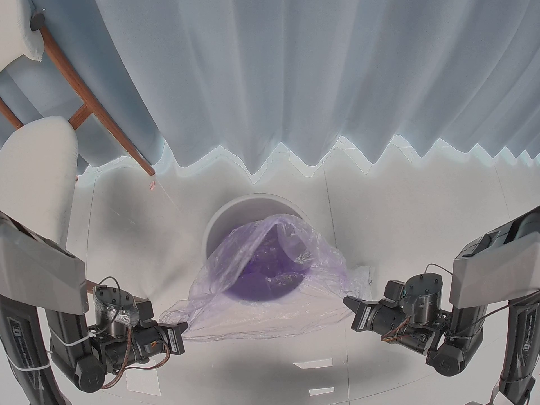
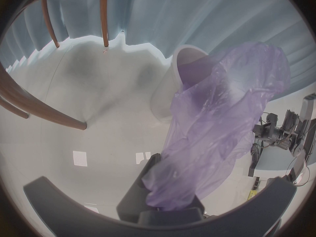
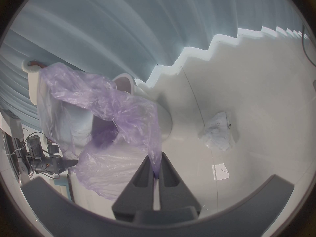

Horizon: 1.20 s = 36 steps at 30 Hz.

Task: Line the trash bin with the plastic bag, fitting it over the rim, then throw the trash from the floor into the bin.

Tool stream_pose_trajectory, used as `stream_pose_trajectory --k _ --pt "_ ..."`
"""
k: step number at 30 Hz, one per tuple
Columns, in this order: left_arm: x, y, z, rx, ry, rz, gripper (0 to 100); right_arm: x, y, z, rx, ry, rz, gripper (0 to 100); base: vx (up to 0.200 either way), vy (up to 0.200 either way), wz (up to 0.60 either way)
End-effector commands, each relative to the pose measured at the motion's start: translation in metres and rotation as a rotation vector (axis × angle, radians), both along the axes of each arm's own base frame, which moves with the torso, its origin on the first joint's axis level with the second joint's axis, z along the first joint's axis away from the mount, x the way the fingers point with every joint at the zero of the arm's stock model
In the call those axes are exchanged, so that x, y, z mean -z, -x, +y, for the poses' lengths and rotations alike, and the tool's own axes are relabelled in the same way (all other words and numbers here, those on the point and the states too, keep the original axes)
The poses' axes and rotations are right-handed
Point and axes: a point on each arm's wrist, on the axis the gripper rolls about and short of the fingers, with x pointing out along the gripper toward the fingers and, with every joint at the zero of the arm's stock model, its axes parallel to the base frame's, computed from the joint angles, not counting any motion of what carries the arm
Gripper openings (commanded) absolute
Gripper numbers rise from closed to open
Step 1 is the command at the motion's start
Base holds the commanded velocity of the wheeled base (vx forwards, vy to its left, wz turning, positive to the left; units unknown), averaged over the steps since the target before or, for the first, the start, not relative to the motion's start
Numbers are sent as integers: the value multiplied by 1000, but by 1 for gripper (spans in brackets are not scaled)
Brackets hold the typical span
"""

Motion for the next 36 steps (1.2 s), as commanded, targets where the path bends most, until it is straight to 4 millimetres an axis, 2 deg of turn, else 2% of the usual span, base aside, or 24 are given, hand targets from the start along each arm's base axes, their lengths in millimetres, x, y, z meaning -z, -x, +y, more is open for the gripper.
stream_pose_trajectory --k 1,10,19,25,29,30,33,34,36 --pt "34 9 2 17 -92 109 0 19 -1 -3 9 33 44 0 0 0 0" --pt "37 3 0 4 -111 93 0 32 -11 3 14 31 41 0 0 0 0" --pt "33 -11 -4 -45 -115 18 0 15 -18 7 26 -5 -29 0 0 0 0" --pt "32 -16 -5 -77 -130 -6 0 14 -20 4 73 20 -46 0 0 0 0" --pt "32 -12 -5 -71 -142 5 0 14 -18 3 70 39 -50 0 0 0 0" --pt "32 -10 -5 -64 -144 9 0 14 -17 3 68 45 -52 100 0 0 0" --pt "29 -6 -7 -52 -144 9 0 12 -15 2 65 48 -49 100 0 0 0" --pt "27 3 -7 -33 -150 26 100 8 -6 1 55 46 -38 100 0 0 0" --pt "26 4 -8 -24 -148 22 100 5 1 0 42 51 -29 100 0 0 0"
